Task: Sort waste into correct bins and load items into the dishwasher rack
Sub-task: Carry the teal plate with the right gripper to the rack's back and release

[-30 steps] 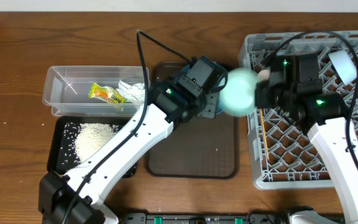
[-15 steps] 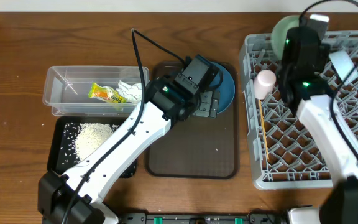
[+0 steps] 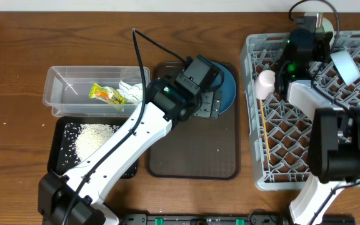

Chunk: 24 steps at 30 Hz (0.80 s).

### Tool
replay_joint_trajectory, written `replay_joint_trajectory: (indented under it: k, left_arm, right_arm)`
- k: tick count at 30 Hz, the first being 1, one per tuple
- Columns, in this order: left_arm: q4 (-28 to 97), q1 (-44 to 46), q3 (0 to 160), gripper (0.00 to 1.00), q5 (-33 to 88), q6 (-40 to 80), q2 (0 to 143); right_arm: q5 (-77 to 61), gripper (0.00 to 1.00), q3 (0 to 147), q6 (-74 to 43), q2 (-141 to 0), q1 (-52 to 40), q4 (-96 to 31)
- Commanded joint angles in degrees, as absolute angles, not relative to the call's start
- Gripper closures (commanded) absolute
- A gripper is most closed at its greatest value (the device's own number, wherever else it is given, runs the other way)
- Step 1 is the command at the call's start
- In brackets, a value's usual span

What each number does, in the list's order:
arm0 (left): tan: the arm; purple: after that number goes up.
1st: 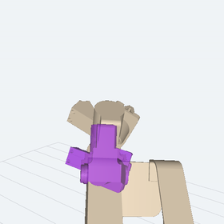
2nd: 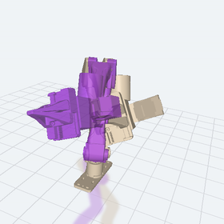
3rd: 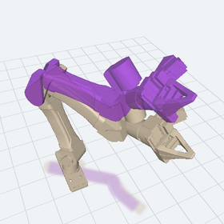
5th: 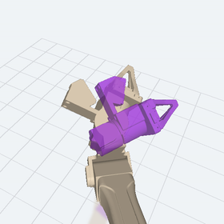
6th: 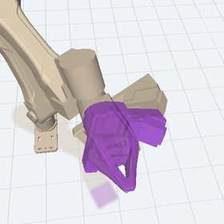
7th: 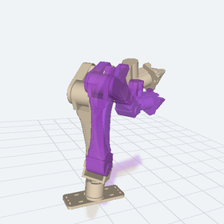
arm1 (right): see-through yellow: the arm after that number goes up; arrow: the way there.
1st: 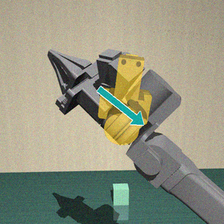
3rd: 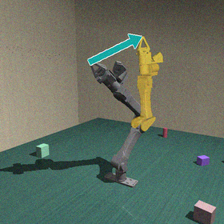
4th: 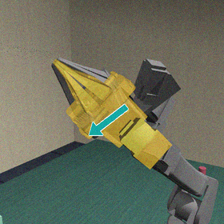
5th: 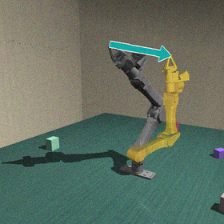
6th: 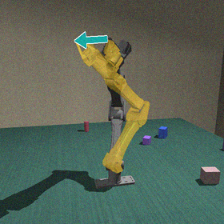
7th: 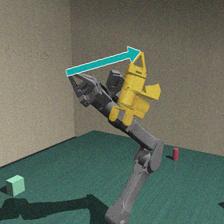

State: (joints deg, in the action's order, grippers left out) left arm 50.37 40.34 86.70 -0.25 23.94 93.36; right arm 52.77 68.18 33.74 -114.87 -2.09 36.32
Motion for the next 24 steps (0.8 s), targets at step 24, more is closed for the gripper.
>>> replay_joint_trajectory:
  k: [24]
  left_arm:
    - [50.5,40.3,86.6,0.07,-0.9,23.6,92.5]
  right_arm:
    - [50.7,0.99,68.6,61.7,-118.0,-1.9,32.6]
